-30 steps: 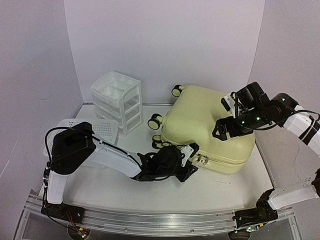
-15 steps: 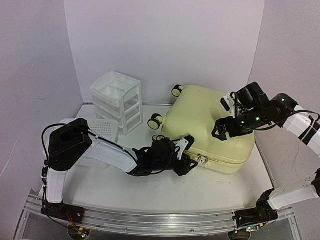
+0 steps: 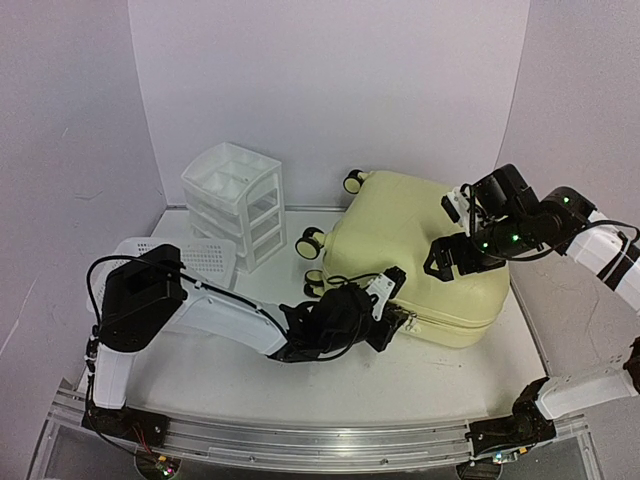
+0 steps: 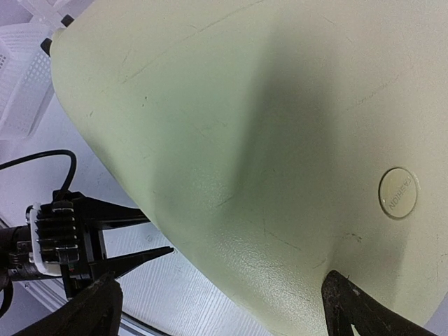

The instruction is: Open, take out, and arrange the luggage

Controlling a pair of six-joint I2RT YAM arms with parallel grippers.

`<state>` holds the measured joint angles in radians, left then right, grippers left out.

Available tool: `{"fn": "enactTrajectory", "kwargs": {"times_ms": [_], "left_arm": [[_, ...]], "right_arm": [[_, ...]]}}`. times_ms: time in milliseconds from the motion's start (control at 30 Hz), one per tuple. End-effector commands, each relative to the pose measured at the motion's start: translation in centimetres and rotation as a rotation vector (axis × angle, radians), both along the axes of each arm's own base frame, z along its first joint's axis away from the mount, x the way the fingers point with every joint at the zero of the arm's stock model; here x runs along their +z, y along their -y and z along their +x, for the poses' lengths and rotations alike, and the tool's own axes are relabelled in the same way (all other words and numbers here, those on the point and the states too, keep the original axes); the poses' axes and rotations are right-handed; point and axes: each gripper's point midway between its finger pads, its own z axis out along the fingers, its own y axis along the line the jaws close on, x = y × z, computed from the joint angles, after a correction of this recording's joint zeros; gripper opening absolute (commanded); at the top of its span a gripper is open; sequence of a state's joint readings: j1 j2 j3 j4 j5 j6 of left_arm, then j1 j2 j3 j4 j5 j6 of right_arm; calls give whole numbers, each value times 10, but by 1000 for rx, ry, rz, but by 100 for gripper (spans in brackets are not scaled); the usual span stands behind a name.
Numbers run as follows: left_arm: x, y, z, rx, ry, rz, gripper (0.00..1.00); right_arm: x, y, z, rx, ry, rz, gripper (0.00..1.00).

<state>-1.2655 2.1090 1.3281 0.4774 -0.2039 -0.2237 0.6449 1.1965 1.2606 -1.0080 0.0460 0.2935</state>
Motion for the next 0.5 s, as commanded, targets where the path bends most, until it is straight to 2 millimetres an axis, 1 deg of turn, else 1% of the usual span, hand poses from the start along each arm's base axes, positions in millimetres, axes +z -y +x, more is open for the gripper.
{"fn": "enactTrajectory", "kwargs": {"times_ms": [0,67,133,300,400,467], "left_arm": [[23,8,17,102,80,-46,32],[19,10,16,131,86,-31,32],[17,10,17,173,112,-5,34],[7,0,29,330,137,49,39],[4,0,30,367,141,65,38],[5,0,32,387,153,72,35]], "right_arm": [[1,-2,0,-7,7,20,98],[0,-3,1,-7,3,22,98],[0,-4,0,-6,1,26,98],[3,-4,0,-7,10,34,98],[3,-4,0,-7,10,38,98],[3,-4,0,-7,11,38,98]]}}
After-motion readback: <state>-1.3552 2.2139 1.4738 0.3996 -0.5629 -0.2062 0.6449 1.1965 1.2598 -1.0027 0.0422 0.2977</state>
